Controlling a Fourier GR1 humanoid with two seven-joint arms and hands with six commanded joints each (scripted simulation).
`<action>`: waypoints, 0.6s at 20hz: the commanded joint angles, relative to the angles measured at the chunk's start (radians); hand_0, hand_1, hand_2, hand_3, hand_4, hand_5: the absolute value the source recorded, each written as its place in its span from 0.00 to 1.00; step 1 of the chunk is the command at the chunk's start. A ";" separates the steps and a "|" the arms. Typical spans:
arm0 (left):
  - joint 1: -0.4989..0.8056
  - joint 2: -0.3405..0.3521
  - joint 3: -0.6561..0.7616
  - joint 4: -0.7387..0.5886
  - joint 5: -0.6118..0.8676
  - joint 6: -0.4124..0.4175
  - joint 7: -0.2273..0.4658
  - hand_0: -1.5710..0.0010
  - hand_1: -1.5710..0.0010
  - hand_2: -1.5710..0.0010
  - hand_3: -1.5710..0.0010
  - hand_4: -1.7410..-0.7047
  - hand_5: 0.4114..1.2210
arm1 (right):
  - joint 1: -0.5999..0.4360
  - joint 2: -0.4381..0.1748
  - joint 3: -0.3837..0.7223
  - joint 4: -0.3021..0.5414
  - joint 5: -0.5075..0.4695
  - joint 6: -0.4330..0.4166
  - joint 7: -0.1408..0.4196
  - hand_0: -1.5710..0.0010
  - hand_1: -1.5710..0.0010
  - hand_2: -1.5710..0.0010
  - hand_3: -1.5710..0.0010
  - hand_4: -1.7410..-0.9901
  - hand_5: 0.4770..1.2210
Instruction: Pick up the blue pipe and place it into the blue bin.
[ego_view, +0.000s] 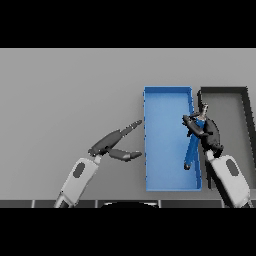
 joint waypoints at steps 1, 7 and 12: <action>-0.007 0.007 0.008 0.006 0.002 -0.002 0.000 1.00 1.00 1.00 1.00 0.79 0.10 | -0.016 -0.035 0.038 0.006 -0.070 -0.047 0.000 0.00 0.00 0.00 0.74 0.09 0.93; 0.006 -0.003 -0.002 0.011 0.000 -0.003 -0.003 1.00 1.00 1.00 1.00 0.79 0.10 | -0.059 -0.117 0.142 0.029 -0.175 -0.109 0.001 0.65 0.67 0.68 0.90 0.54 0.85; 0.010 -0.006 -0.004 0.009 -0.001 -0.001 -0.008 1.00 1.00 1.00 1.00 0.79 0.10 | -0.189 -0.304 0.408 0.054 -0.197 -0.062 0.001 0.88 0.89 0.89 0.97 0.69 0.53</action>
